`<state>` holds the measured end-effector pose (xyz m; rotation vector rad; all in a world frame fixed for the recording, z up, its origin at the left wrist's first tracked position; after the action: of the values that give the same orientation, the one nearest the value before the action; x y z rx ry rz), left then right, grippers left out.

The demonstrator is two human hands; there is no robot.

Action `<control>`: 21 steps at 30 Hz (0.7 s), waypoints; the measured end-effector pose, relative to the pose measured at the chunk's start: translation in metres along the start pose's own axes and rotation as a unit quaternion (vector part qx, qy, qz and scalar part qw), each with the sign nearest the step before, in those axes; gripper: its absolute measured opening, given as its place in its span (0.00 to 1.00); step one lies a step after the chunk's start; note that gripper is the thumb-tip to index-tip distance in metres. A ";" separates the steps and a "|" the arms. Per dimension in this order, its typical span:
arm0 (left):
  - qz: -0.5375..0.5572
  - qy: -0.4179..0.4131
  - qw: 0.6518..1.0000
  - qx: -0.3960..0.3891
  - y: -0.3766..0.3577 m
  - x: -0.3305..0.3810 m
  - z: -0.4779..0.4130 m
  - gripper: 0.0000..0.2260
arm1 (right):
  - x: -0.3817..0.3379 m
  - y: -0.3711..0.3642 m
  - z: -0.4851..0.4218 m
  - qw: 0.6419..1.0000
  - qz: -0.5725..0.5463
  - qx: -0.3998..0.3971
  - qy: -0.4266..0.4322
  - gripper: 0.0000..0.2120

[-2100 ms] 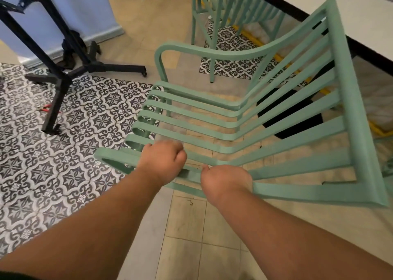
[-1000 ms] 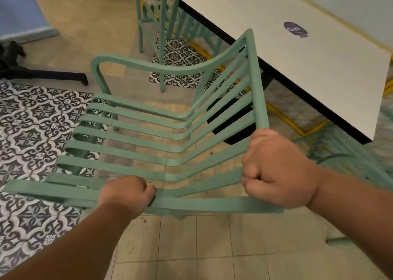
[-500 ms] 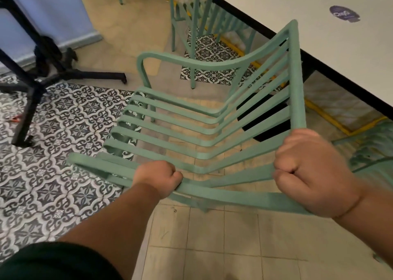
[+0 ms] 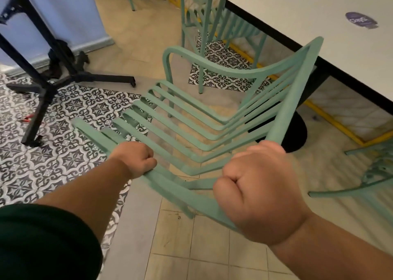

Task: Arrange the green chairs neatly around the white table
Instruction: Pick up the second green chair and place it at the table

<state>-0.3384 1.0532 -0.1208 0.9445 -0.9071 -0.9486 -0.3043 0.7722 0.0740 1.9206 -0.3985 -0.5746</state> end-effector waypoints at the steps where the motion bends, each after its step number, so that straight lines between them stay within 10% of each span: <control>1: -0.002 0.000 1.000 -0.002 0.000 -0.005 -0.003 0.19 | -0.003 -0.002 -0.002 1.000 -0.011 0.003 0.002 0.17; 10: -0.047 0.039 0.998 0.006 0.006 0.002 -0.001 0.18 | 0.000 -0.003 -0.008 0.999 -0.018 0.004 0.048 0.14; 17: 0.345 -0.058 0.916 0.195 0.038 0.093 0.072 0.14 | -0.001 -0.005 -0.010 0.999 -0.026 0.016 0.045 0.14; 21: 0.309 -0.065 0.938 0.146 0.009 0.115 0.079 0.18 | -0.002 -0.004 -0.010 0.998 -0.036 0.023 0.048 0.14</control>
<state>-0.3727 0.9302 -0.0646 0.7680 -1.3813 -0.3421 -0.3007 0.7822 0.0742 2.0042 -0.2832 -0.5220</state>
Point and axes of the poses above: each hand's wrist, its own z-axis away from the middle knuckle, its own y-axis out of the back of the hand, x = y × z, the point moved 4 cm from there along -z, towards the middle knuckle, and after that the axes turned 6 degrees about z, right-handed, at the moved point
